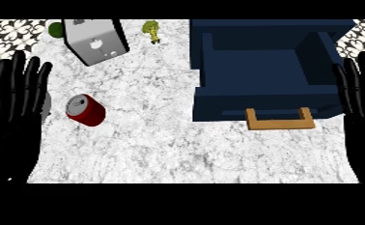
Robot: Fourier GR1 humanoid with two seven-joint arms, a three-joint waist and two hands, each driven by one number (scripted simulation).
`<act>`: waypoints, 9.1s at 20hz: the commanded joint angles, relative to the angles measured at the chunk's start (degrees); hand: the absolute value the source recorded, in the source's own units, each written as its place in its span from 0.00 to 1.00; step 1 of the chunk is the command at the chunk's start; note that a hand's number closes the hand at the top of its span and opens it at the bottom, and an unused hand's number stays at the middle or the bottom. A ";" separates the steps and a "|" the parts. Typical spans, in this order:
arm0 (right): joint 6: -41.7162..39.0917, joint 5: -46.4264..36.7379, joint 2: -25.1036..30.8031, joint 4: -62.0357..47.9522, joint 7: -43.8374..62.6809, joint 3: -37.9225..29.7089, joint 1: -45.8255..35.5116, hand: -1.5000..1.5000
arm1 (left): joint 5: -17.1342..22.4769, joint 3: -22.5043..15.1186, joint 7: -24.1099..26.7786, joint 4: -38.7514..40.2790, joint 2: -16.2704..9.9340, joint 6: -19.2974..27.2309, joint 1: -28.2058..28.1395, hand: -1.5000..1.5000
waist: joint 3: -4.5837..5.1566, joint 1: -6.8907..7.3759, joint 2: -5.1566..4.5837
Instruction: Pick up the can, place it into the drawer and close the drawer
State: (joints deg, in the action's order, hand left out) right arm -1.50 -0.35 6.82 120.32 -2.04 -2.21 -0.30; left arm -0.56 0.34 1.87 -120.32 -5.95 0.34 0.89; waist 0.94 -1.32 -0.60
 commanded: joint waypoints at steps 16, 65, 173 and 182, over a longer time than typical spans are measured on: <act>2.21 -0.21 -1.71 0.06 13.99 -1.35 7.12 0.00 | 14.33 8.44 -18.97 8.82 -9.93 -10.79 3.23 0.00 | -0.94 1.19 0.64; -8.27 0.92 -4.86 -5.70 1.61 -8.77 12.84 0.00 | 3.48 13.61 7.34 47.43 -6.71 -12.14 7.65 0.00 | -0.94 1.20 0.62; -11.48 8.90 -6.24 6.05 7.94 -15.04 17.73 0.00 | -0.80 -7.60 -15.13 47.25 5.94 19.28 46.80 1.00 | -0.95 0.42 0.56; -11.26 6.76 -6.78 7.88 6.44 -13.47 20.53 0.00 | 3.89 -10.11 -17.08 61.56 5.94 26.23 63.71 1.00 | -0.97 -0.64 0.41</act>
State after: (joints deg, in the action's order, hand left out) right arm -12.87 6.89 0.59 126.52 5.25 -16.07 17.76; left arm 1.42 -9.05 -15.70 -65.90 -0.06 23.58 58.03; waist -0.03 -1.30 -0.11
